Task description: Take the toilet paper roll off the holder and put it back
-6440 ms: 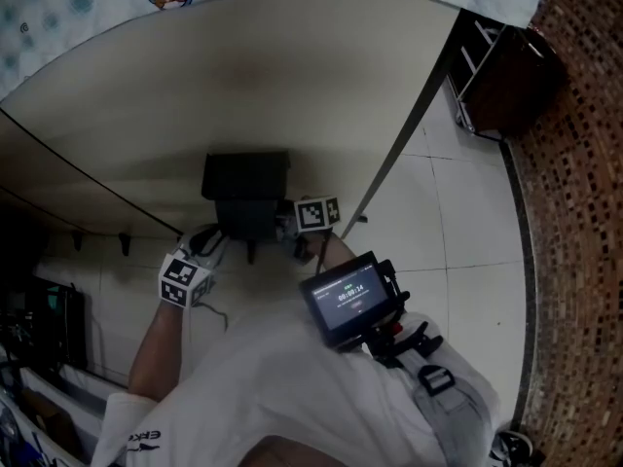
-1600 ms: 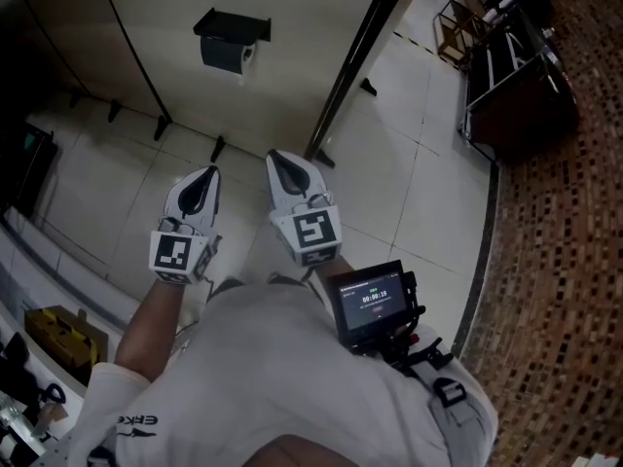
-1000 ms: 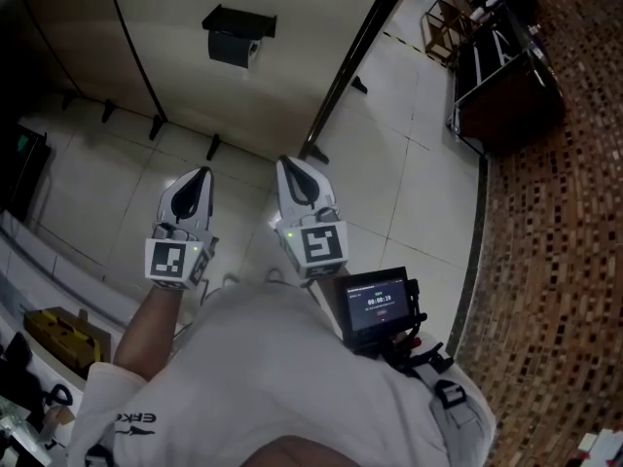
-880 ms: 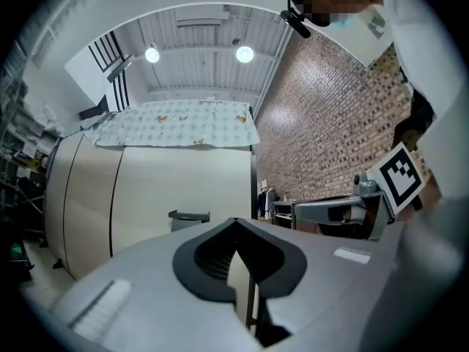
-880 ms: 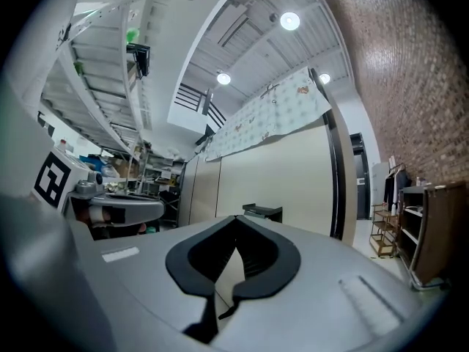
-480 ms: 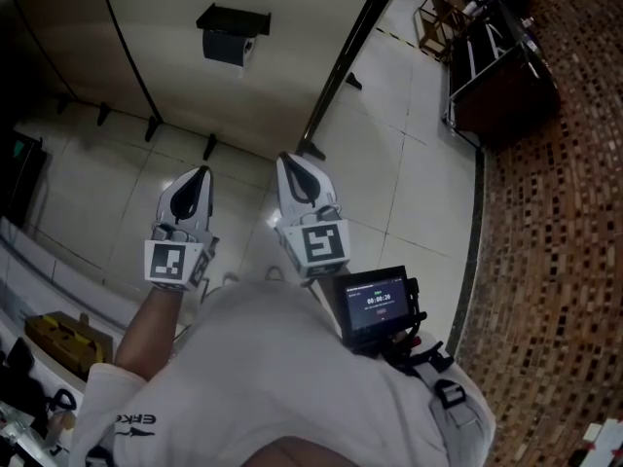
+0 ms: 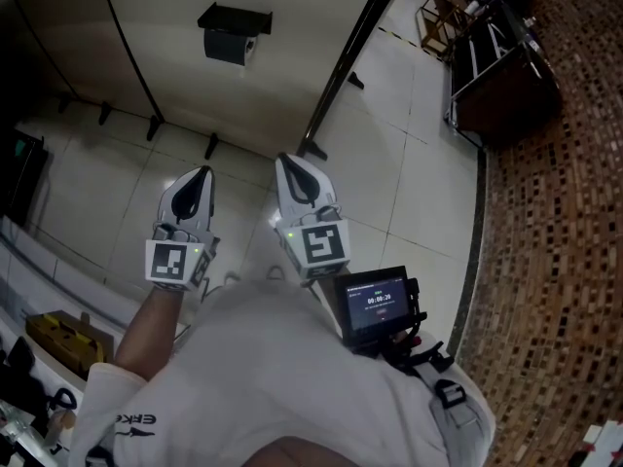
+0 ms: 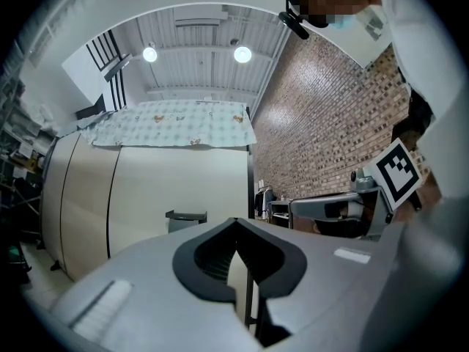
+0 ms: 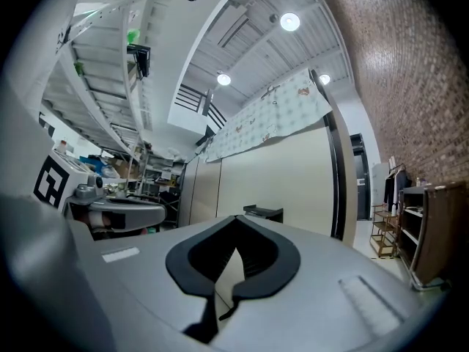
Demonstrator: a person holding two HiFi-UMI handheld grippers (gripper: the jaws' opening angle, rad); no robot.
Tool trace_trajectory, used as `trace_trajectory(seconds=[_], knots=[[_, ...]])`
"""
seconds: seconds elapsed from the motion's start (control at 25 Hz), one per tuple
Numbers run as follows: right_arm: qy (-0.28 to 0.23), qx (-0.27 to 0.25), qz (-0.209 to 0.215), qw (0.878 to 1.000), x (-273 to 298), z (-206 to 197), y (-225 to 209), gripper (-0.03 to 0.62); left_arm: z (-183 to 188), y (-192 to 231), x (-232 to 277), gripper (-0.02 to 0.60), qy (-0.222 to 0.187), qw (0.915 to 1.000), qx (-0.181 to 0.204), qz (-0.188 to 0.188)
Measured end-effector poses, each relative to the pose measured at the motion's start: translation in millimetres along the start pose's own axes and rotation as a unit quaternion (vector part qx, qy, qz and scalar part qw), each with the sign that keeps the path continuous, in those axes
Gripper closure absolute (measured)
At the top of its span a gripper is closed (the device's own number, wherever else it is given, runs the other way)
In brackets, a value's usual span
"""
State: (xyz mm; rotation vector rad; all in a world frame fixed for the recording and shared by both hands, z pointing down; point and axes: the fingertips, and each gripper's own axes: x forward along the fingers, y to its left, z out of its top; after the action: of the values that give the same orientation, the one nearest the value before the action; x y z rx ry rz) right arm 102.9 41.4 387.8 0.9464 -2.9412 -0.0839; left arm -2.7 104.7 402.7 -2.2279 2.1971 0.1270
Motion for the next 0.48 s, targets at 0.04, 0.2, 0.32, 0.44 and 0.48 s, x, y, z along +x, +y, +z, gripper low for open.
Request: trace_trajectory(seconds=[0.04, 0.2, 0.32, 0.44, 0.48], knots=[[0.000, 0.000, 0.000, 1.000, 0.1, -0.1, 0.2, 0.582, 0.3, 0.3, -0.2, 0.580, -0.002, 1.0000, 0.002, 0.000], [0.000, 0.001, 0.000, 1.000, 0.9, 0.9, 1.0, 0.582, 0.9, 2.2, -1.0, 0.580, 0.003, 1.0000, 0.002, 0.004], [-0.001, -0.002, 0.001, 1.000, 1.4, 2.3, 1.1, 0.582, 2.1, 2.4, -0.8, 0.580, 0.005, 1.0000, 0.000, 0.004], [-0.001, -0.002, -0.001, 1.000, 1.8, 2.0, 1.3, 0.582, 2.9, 1.0, 0.3, 0.580, 0.004, 1.0000, 0.003, -0.003], [-0.001, 0.000, -0.002, 1.000, 1.8, 1.7, 1.0, 0.582, 2.5, 0.7, 0.9, 0.580, 0.004, 1.0000, 0.003, -0.005]])
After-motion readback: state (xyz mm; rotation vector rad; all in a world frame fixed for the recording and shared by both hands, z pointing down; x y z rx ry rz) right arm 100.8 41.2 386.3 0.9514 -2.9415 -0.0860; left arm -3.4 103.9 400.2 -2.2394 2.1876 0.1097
